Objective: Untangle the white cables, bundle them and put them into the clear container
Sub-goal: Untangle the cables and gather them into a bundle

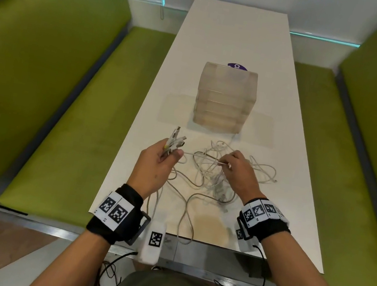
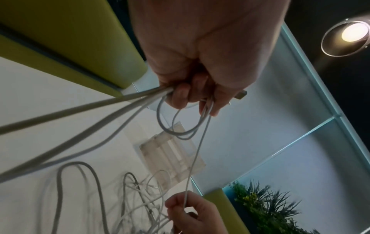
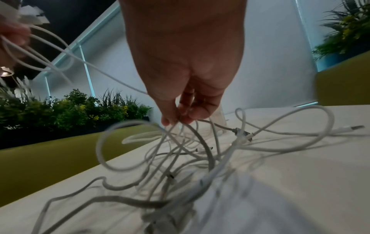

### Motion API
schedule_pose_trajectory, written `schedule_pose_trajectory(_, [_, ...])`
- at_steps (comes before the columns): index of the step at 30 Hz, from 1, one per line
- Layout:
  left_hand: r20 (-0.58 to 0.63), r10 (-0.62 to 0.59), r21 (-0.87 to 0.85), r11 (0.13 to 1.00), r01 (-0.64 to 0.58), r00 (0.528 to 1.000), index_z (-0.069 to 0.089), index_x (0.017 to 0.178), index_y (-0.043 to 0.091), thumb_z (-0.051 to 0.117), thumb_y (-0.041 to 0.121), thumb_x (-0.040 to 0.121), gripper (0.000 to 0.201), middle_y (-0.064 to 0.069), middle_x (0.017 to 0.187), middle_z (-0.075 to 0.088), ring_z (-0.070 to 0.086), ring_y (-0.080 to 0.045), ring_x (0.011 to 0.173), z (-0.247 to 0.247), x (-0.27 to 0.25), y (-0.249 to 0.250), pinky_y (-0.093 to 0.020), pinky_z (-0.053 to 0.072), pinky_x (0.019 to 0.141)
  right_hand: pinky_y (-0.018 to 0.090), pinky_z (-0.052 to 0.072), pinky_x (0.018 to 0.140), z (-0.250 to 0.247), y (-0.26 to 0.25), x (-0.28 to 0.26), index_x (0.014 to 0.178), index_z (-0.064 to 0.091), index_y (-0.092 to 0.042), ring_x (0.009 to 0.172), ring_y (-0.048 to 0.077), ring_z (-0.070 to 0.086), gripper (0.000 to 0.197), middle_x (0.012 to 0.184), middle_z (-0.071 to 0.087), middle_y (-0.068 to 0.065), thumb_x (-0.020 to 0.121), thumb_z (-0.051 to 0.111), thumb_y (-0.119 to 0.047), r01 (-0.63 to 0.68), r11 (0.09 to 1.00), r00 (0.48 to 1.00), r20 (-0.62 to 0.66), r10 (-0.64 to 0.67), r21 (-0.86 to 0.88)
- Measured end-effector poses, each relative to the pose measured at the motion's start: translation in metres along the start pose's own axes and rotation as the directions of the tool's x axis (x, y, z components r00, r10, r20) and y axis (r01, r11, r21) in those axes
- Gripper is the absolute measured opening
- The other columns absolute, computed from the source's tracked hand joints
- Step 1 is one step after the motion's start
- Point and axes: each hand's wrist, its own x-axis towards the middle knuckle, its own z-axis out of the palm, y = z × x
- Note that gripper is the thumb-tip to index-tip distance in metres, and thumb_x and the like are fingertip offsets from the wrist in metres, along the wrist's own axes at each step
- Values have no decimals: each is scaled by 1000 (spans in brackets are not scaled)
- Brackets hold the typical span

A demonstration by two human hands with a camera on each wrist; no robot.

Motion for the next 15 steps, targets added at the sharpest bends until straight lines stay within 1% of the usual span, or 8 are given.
schedule_pose_trajectory(2, [-29,-13,-4,1000,13,999,53,77,27,57,21,95,19,13,50,35,31,-3,44,-3,0,-5,-12,26,45,28,42,71,-3,-1,2,102,69,-9,86,24,60,15,102,57,4,92,58,-13,-2,999,1000,-29,4,41])
schedule_pose_trajectory(4, [-55,-48,-11,999,48,997,59,87,20,57,24,95,8,13,52,34,31,-3,44,-3,1,-10,-13,27,45,29,45,76,-6,-7,2,107,70,-7,91,23,60,20,101,58,4,92,60,-15,13,994,999,-54,-7,112])
schedule_pose_trajectory(6, [-34,-68,-11,998,68,997,61,95,23,57,25,94,4,14,52,36,32,-3,44,1,2,-15,-14,28,47,30,48,80,-8,-19,-1,112,69,-8,94,21,62,23,99,60,3,92,57,-12,82,978,996,-49,-74,190])
schedule_pose_trajectory(8, [15,-80,7,997,80,997,58,86,27,59,26,93,7,13,54,36,32,-3,46,9,3,-18,-17,29,49,32,51,81,-8,-32,-5,112,69,-6,93,23,66,24,93,58,3,91,57,-5,196,955,981,-61,-187,222])
schedule_pose_trajectory(10, [52,-101,38,994,99,994,55,77,26,61,28,92,16,13,53,38,33,-2,44,20,6,-22,-16,28,48,29,51,78,-8,-42,-10,110,69,-4,89,21,67,23,88,55,2,90,58,-2,270,933,963,-85,-257,239])
schedule_pose_trajectory(11, [61,-113,48,993,110,992,56,77,23,62,30,91,17,13,52,39,35,-2,44,25,7,-23,-15,28,47,28,51,76,-7,-45,-11,109,70,-4,86,18,66,22,87,55,2,89,59,-3,293,924,956,-97,-278,245])
schedule_pose_trajectory(13, [68,-145,33,989,143,987,60,81,17,63,35,90,20,13,50,40,35,-3,44,33,9,-25,-15,28,46,22,48,72,-7,-49,-14,107,71,-5,79,10,58,21,87,56,5,89,61,-6,321,917,946,-121,-300,237])
schedule_pose_trajectory(15, [57,-207,-22,978,209,977,64,86,11,63,36,90,25,14,46,41,35,-4,46,38,13,-27,-20,29,48,10,40,68,-6,-49,-17,106,71,-5,74,8,50,20,86,55,3,90,62,-10,334,917,940,-142,-309,218])
